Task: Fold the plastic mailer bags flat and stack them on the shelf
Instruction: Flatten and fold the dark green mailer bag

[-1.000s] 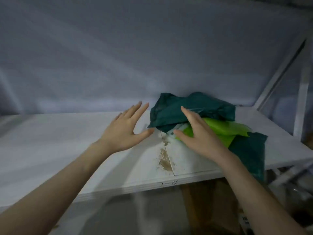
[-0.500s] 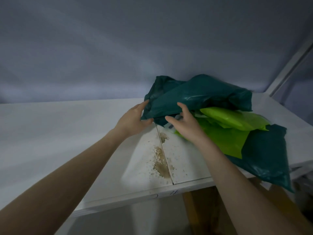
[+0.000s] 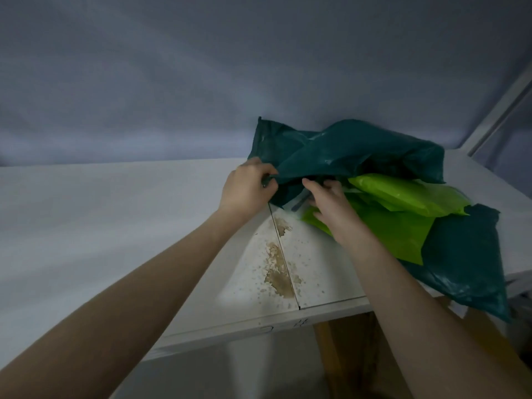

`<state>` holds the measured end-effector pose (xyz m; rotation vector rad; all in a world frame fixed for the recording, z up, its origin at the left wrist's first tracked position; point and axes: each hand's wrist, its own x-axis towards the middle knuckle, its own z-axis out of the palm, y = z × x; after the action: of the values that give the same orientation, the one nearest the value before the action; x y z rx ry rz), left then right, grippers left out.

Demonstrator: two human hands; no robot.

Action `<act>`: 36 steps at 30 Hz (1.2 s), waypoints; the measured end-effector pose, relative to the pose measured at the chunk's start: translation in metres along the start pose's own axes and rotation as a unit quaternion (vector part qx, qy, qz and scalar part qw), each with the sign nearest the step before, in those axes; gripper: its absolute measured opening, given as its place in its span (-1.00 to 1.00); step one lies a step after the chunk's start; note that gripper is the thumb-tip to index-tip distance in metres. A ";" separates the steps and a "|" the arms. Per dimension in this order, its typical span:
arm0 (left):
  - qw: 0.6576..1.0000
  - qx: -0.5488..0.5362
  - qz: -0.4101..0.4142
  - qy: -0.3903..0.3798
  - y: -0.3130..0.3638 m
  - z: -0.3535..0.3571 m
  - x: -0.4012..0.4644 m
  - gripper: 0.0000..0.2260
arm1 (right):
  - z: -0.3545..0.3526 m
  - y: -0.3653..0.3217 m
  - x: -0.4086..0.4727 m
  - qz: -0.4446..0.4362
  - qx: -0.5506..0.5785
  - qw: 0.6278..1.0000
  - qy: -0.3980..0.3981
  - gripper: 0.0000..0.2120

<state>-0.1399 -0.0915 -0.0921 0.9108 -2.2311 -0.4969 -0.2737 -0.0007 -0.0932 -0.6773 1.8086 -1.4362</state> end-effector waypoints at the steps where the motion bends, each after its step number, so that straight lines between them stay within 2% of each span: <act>1: 1.000 -0.001 0.017 0.013 0.003 -0.003 -0.002 -0.80 | -0.001 0.000 0.000 0.003 0.007 1.000 0.002 -0.32; 3: 0.998 0.016 0.052 0.036 0.010 -0.010 -0.007 -0.83 | -0.002 0.000 -0.003 0.002 0.034 0.999 0.001 -0.30; 7: 0.993 0.009 0.107 0.047 0.029 -0.025 -0.018 -0.87 | -0.005 -0.010 -0.018 -0.007 0.117 0.993 -0.011 -0.47; 10: 0.994 -0.010 0.099 0.036 0.043 -0.040 -0.026 -0.86 | -0.009 -0.024 -0.028 0.008 0.183 0.983 -0.021 -0.55; 13: 0.996 0.007 0.089 0.032 0.055 -0.057 -0.032 -0.86 | -0.018 -0.041 -0.038 0.021 0.279 0.960 -0.030 -0.80; 14: 0.996 0.007 0.086 0.031 0.057 -0.062 -0.035 -0.87 | -0.022 -0.045 -0.040 0.027 0.308 0.951 -0.022 -0.80; 19: 0.997 -0.029 0.071 0.019 0.071 -0.086 -0.050 -0.96 | -0.028 -0.056 -0.058 0.057 0.357 0.933 -0.001 -0.50; 24: 0.995 -0.039 0.096 -0.004 0.085 -0.107 -0.066 -0.94 | -0.021 -0.055 -0.076 0.086 0.311 0.947 -0.003 -0.59; 27: 0.994 -0.030 0.100 -0.044 0.093 -0.118 -0.078 -0.93 | -0.003 -0.056 -0.092 0.085 0.273 0.958 0.010 -0.52; 29: 0.993 -0.034 0.082 -0.074 0.098 -0.126 -0.087 -0.92 | 0.008 -0.053 -0.097 0.076 0.248 0.964 0.052 -0.39; 31: 0.992 -0.058 0.054 -0.098 0.099 -0.135 -0.095 -0.90 | 0.020 -0.050 -0.105 0.055 0.232 0.969 0.069 -0.41; 36: 0.987 -0.115 0.000 -0.109 0.093 -0.159 -0.116 -0.82 | 0.047 -0.047 -0.128 0.000 0.235 0.972 0.023 -0.44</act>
<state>-0.0100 0.0412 0.0213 0.7658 -2.3063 -0.8704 -0.1602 0.0583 -0.0259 -0.4017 1.4183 -1.8059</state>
